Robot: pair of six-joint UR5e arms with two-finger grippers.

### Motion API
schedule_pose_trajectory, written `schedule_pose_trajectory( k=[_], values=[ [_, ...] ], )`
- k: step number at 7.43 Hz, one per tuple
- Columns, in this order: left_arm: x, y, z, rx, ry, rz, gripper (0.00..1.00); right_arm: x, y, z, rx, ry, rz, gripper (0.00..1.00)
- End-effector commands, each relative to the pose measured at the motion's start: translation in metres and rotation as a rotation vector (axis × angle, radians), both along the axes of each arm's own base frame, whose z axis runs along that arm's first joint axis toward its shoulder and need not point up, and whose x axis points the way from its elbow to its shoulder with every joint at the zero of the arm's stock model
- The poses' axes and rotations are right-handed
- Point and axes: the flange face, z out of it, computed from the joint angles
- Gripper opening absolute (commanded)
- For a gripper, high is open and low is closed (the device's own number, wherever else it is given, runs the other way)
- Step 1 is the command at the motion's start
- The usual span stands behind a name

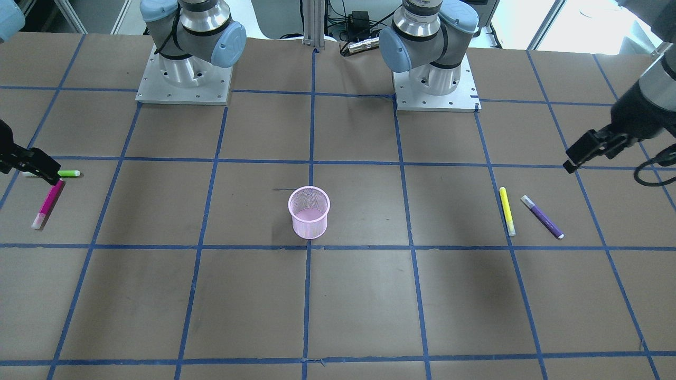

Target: Insert purple and pink pens into pink cup

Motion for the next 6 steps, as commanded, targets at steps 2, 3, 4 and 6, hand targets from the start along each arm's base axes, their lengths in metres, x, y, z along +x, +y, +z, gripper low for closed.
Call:
schedule_pose_trajectory(
  k=[2,3,4,6],
  values=[
    [0.092,-0.003,-0.092,0.027,0.018,0.142,1.0,-0.05,0.064,-0.096,-0.048,0.044,0.112,1.0],
    [0.098,-0.011,-0.126,0.011,0.009,0.146,1.0,-0.051,0.077,-0.122,-0.014,0.014,0.164,1.0],
    [0.099,-0.014,-0.16,0.021,0.026,0.153,1.0,-0.064,0.085,-0.129,-0.005,0.005,0.224,1.0],
    [0.106,-0.026,-0.2,0.018,0.025,0.153,1.0,-0.083,0.086,-0.154,-0.006,-0.01,0.192,0.95]
  ],
)
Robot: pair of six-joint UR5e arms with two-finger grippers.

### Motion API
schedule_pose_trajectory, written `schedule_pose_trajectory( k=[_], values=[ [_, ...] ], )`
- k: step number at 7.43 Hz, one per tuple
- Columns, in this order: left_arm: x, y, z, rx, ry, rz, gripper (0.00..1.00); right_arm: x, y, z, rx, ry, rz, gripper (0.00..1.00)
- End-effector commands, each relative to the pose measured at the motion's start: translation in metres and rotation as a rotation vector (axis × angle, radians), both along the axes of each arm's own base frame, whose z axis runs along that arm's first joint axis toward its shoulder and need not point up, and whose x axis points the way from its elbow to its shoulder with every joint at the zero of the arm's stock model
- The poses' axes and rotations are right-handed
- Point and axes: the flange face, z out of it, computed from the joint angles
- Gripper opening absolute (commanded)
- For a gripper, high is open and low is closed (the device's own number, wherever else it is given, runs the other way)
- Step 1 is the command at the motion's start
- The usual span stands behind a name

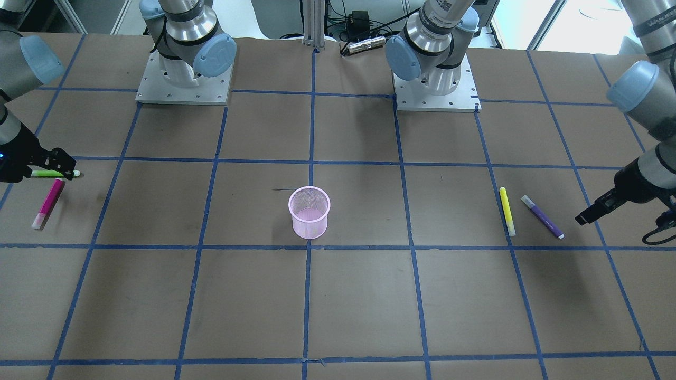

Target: Insert purple and pink pens into pink cup

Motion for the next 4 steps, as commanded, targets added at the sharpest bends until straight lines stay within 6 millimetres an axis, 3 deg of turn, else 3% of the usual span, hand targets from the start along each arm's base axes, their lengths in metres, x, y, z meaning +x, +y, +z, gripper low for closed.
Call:
schedule_pose_trajectory(
  k=[1,3,4],
  values=[
    [0.006,-0.012,-0.039,-0.01,-0.006,0.006,1.0,-0.013,-0.003,-0.015,-0.033,0.024,-0.007,0.95],
    [-0.001,-0.018,-0.064,0.021,0.014,0.073,1.0,-0.016,-0.004,-0.027,-0.018,0.008,-0.008,0.87],
    [-0.017,-0.022,-0.069,0.033,0.018,0.055,0.97,-0.016,-0.006,-0.032,-0.012,0.001,-0.008,0.82]
  ],
)
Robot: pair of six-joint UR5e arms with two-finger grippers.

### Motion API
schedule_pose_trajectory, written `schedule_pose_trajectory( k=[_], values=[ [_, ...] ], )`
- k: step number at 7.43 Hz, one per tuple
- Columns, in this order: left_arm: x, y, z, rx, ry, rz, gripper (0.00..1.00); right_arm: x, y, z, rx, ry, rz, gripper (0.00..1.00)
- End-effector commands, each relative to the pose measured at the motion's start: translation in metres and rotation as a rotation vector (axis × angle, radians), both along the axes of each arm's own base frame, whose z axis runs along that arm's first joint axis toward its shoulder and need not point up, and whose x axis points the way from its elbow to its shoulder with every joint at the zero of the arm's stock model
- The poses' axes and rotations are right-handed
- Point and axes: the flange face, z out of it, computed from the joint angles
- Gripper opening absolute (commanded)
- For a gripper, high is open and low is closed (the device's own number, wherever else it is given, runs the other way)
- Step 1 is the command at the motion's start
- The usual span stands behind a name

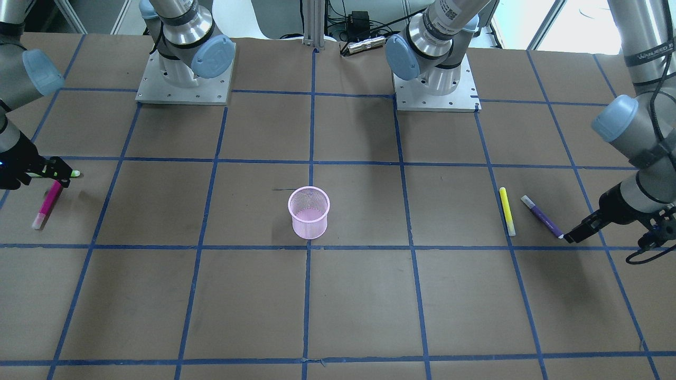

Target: Insert purple and pink pens into pink cup

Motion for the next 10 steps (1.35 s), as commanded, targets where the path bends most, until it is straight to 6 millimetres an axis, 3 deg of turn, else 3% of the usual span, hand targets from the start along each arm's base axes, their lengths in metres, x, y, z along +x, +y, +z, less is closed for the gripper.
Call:
schedule_pose_trajectory(
  k=[1,2,4,6,7,8,9,10],
  values=[
    [-0.014,-0.004,-0.011,0.017,0.01,-0.024,0.95,-0.002,-0.001,-0.007,0.012,-0.006,-0.002,0.73],
    [-0.015,-0.004,-0.016,0.028,0.018,-0.027,0.93,-0.003,0.001,-0.008,0.027,0.001,0.006,0.59],
    [-0.013,-0.003,-0.024,0.045,0.018,-0.037,0.75,-0.003,0.001,-0.008,0.029,-0.001,0.009,0.5],
    [-0.013,-0.001,-0.031,0.061,0.026,-0.051,0.75,-0.003,0.001,-0.008,0.028,0.0,0.006,0.24],
    [-0.013,-0.001,-0.034,0.067,0.028,-0.051,0.75,-0.003,0.001,-0.007,0.027,0.003,0.004,0.17],
    [-0.013,-0.001,-0.036,0.072,0.03,-0.05,0.7,-0.003,0.0,0.0,0.016,0.012,-0.004,0.0],
    [-0.013,-0.001,-0.036,0.075,0.026,-0.049,0.56,-0.008,-0.009,0.009,0.001,0.024,0.001,0.0],
    [-0.011,0.001,-0.037,0.089,0.008,-0.051,0.22,-0.013,-0.02,0.023,-0.006,0.028,0.005,0.0]
  ],
)
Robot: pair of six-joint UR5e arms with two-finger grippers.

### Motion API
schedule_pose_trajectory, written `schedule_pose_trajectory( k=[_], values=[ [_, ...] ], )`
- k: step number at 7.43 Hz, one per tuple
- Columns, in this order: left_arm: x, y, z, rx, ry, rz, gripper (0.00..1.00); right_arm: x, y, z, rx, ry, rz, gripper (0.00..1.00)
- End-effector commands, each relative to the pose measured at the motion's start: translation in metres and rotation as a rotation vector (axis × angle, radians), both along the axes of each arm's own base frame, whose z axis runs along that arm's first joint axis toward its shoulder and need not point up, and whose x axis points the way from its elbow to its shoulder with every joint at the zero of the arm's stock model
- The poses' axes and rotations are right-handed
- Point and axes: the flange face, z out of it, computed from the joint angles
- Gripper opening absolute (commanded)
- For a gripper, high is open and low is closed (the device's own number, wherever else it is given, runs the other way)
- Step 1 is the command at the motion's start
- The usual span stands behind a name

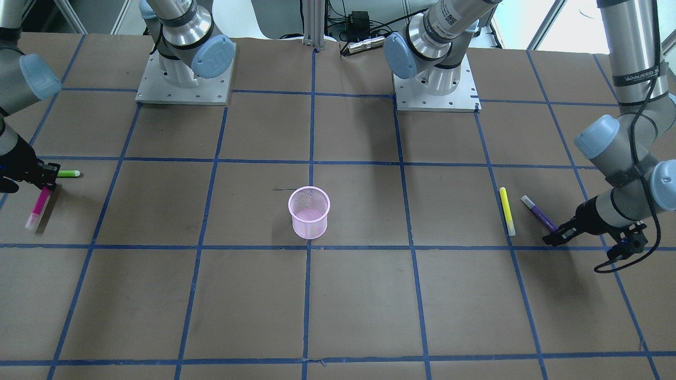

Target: Insert purple and pink pens into pink cup

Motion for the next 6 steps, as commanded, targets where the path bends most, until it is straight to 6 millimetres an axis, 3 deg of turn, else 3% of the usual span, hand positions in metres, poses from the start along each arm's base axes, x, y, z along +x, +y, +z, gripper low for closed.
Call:
schedule_pose_trajectory(
  k=[1,2,3,4,6],
  values=[
    [0.001,0.002,-0.001,0.016,-0.014,-0.002,0.0,-0.002,-0.024,0.031,-0.013,-0.023,0.002,0.0],
    [0.001,0.002,-0.002,0.019,-0.012,-0.002,0.0,0.037,-0.045,0.054,-0.032,-0.053,-0.012,0.0],
    [0.001,0.003,-0.001,0.026,-0.007,-0.002,0.0,0.088,-0.06,0.085,-0.019,-0.07,-0.058,0.0],
    [0.002,0.001,0.009,0.01,-0.018,-0.002,0.0,0.145,-0.073,0.11,-0.002,-0.127,-0.13,0.0],
    [-0.002,-0.006,0.05,-0.044,-0.06,-0.014,0.0,0.256,-0.095,0.152,0.056,-0.254,-0.276,0.0]
  ],
)
